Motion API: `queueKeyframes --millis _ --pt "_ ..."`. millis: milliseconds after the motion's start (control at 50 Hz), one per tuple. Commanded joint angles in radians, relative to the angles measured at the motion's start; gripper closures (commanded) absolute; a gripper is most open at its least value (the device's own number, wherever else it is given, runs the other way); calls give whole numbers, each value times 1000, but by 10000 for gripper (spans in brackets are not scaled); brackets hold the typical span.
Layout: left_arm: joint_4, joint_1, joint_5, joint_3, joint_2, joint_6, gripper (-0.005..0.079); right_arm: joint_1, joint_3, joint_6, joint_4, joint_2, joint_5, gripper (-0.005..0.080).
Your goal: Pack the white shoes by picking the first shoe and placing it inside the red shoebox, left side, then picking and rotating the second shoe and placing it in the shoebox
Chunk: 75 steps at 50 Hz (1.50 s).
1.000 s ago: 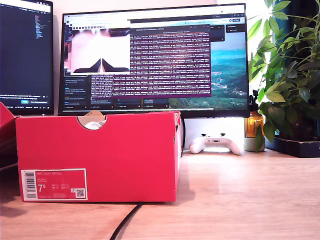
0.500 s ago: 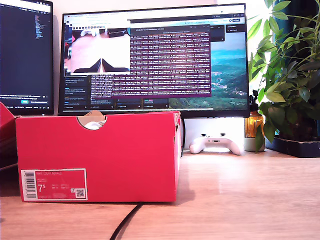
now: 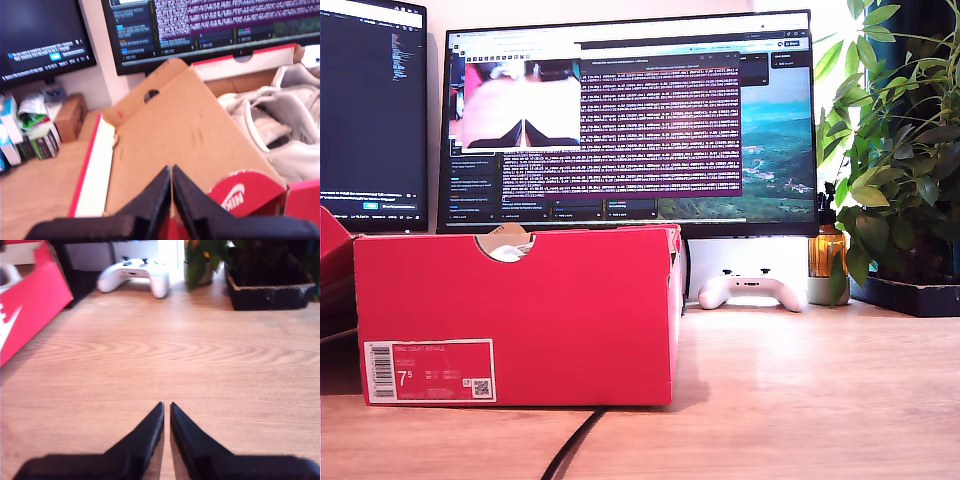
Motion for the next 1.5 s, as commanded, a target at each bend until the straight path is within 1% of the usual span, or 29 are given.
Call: queueKeyframes --millis 0,100,160,240,380,560,680,720,860,940,1280,1480 --pt "-2 0 -2 -40 -29 2 760 18 -16 -8 -28 -33 -3 759" --pt "-11 0 -1 -72 -79 -7 760 42 -16 -15 -76 -96 1 759" --pt "-43 0 -2 -74 -107 -9 760 51 -16 -16 -96 -132 6 759" --pt "-68 0 -7 -74 -146 -9 760 56 -16 -15 -128 -182 26 759" --pt "-133 0 -18 -74 -221 -16 760 57 -16 1 -175 -282 27 759" --pt "-136 0 -47 -73 -218 -33 760 63 -16 1 -260 -417 27 759" --pt "-136 0 -49 -73 -218 -60 760 62 -16 5 -300 -499 39 759" --pt "-136 0 -48 -73 -218 -60 760 62 -14 5 -299 -494 58 760" --pt "-147 -2 -50 -73 -218 -58 759 62 -13 15 -311 -495 71 759" --pt "-166 -4 -50 -73 -218 -58 760 62 -13 80 -311 -494 69 759" --pt "-262 -4 -46 -73 -218 -96 759 62 -13 80 -310 -494 72 759" --pt "-261 -4 -47 -73 -218 -95 759 62 -13 80 -310 -494 72 759"
